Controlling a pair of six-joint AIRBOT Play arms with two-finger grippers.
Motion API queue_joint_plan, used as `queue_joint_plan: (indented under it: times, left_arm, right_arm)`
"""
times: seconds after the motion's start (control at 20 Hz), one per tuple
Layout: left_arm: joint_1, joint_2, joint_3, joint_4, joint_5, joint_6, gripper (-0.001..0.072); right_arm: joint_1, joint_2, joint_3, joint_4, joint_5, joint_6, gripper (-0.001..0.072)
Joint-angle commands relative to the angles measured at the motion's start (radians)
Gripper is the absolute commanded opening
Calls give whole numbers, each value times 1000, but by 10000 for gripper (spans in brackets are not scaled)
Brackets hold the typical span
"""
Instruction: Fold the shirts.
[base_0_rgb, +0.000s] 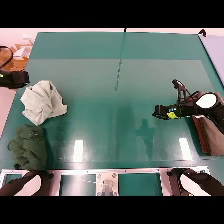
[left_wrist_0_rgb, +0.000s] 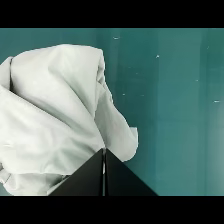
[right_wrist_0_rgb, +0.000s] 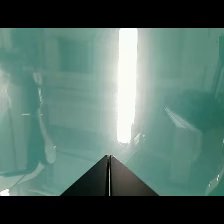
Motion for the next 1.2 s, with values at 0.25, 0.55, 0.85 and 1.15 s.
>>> queue_joint_plan:
  times: [0.25, 0.55, 0.85, 1.15]
  left_arm:
    - [0, -1, -7, 3, 66, 8, 703]
    - [0, -46, -246, 69, 264, 4, 709]
    - [0, -259, -329, 24, 418, -1, 707]
    - [0, -288, -277, 19, 401, -27, 19]
  right_arm:
    - [1, 1, 0, 0, 0, 0, 19]
    - [1, 1, 0, 0, 0, 0, 20]
    - [1, 1, 0, 0, 0, 0, 20]
    - [1, 1, 0, 0, 0, 0, 19]
